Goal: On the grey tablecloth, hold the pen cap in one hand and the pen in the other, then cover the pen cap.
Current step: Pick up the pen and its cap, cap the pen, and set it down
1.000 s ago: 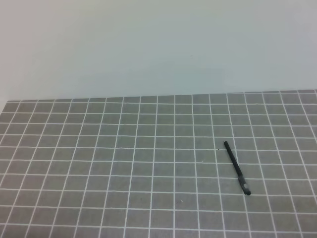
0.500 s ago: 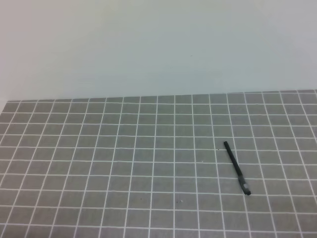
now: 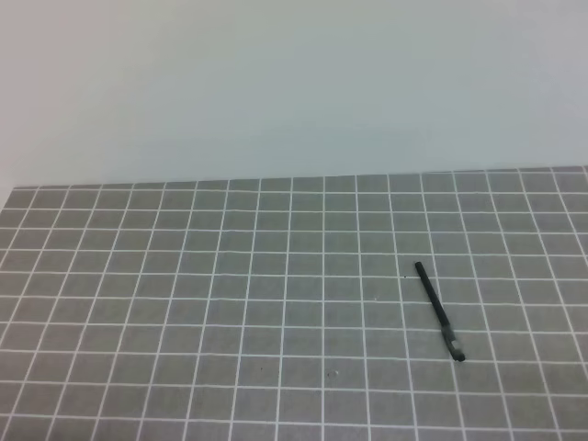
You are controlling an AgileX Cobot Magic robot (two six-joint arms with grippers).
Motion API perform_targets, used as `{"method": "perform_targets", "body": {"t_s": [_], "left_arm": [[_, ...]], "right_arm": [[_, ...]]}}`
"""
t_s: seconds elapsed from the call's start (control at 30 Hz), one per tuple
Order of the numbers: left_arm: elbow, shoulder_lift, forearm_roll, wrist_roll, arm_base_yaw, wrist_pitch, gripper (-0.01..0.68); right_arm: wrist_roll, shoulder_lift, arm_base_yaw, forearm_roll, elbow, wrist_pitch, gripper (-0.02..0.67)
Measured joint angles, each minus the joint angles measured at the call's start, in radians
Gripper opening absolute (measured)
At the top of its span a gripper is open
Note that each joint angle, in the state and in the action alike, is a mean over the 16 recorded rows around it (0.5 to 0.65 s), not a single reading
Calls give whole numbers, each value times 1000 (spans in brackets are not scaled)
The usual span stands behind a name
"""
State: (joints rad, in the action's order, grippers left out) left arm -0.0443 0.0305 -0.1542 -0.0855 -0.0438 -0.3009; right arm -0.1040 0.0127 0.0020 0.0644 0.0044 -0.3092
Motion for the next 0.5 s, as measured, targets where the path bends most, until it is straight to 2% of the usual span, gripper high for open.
{"method": "perform_targets", "body": {"t_s": [0.5], "left_arm": [[0, 0, 0, 0, -12, 0, -2]], "right_arm": [[0, -2, 0, 0, 0, 0, -1]]}}
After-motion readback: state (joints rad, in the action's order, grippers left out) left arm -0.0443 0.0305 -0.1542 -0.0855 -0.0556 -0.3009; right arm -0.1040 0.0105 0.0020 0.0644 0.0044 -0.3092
